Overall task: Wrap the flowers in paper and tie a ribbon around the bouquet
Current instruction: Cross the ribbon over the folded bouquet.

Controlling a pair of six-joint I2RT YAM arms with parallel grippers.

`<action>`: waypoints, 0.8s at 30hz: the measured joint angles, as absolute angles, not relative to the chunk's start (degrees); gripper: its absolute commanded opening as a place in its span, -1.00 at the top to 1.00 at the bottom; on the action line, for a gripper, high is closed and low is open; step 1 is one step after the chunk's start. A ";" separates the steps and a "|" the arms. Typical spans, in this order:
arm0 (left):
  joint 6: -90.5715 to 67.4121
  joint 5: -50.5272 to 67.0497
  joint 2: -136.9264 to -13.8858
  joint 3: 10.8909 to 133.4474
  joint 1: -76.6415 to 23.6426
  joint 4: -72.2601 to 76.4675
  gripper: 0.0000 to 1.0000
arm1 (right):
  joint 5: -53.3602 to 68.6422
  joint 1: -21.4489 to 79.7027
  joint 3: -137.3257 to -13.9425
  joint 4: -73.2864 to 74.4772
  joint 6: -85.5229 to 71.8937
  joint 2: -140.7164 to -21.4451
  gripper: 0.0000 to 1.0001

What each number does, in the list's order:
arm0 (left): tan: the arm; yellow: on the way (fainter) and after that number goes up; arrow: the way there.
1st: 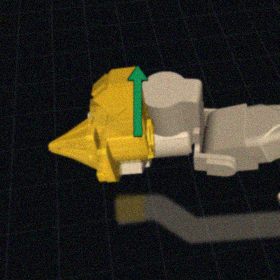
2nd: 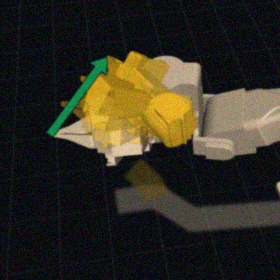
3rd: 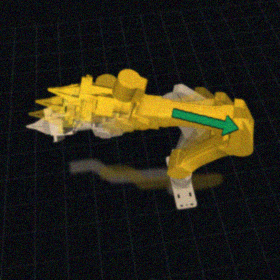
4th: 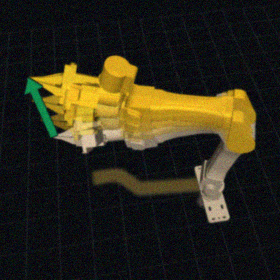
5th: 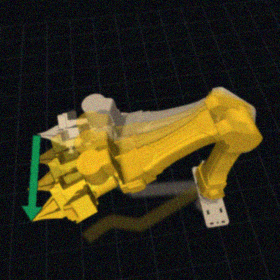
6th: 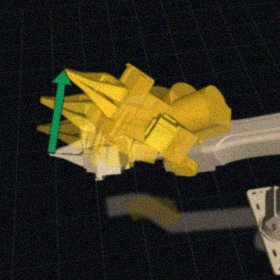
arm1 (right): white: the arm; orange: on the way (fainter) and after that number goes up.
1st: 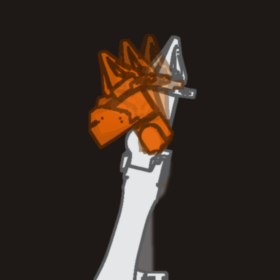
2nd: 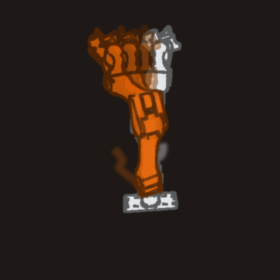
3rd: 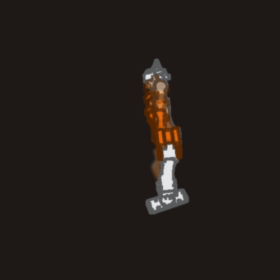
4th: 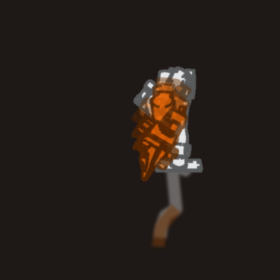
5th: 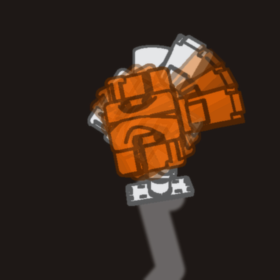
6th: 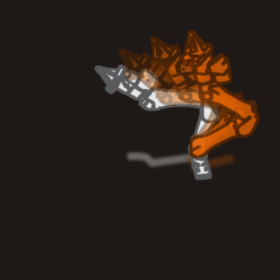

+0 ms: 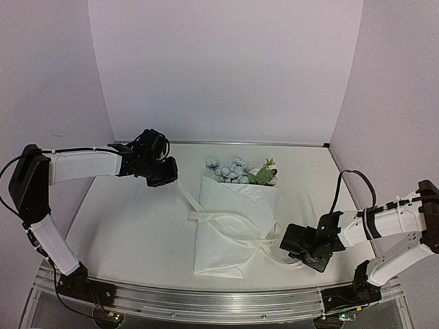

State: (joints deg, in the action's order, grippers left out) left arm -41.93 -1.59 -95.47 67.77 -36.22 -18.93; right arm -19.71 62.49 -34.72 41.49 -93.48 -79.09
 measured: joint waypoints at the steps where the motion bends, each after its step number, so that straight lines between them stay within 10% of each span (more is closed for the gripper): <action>1: -41.92 -1.54 -95.29 67.70 -36.10 -18.94 1.00 | -19.59 62.61 -34.72 41.06 -94.02 -79.54 -0.32; 7: -41.91 -1.45 -94.91 66.98 -35.60 -18.47 1.00 | -18.11 63.78 -34.42 39.20 -97.34 -81.83 -0.01; 14: -41.93 -1.22 -94.53 66.87 -35.39 -18.39 1.00 | -18.98 64.66 -33.56 39.37 -99.16 -81.88 1.00; 24: -41.88 -1.08 -92.58 66.88 -33.31 -18.44 1.00 | -21.60 55.42 -37.70 42.20 -86.24 -77.12 1.00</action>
State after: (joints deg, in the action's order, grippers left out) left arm -41.88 -1.08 -92.58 66.88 -33.31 -18.44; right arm -21.60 55.42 -37.70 42.20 -86.24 -77.12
